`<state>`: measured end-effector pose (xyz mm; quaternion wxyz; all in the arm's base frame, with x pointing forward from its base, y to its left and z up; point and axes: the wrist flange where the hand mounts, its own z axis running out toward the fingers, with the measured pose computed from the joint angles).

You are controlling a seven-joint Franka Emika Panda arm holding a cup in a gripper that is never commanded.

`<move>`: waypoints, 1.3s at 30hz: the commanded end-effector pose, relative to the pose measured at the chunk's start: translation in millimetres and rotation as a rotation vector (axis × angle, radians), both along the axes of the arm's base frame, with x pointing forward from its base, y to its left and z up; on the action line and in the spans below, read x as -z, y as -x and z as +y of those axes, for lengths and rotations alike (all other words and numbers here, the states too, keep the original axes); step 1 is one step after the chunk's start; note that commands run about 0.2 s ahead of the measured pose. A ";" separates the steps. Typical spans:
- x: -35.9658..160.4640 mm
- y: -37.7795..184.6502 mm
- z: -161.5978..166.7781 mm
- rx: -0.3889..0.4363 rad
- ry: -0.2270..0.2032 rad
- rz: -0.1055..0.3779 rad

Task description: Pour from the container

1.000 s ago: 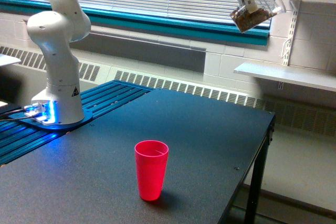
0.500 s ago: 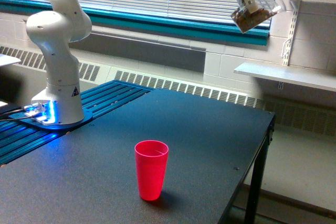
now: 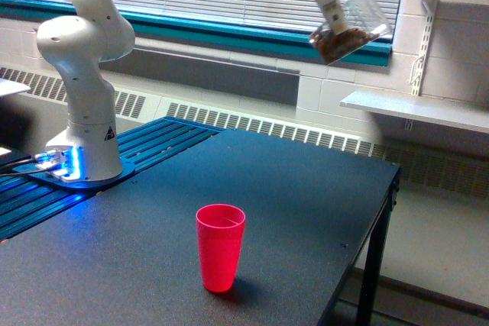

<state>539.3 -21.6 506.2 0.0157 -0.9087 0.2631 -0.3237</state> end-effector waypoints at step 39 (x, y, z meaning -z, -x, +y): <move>147.0 144.3 -169.4 0.283 0.107 0.249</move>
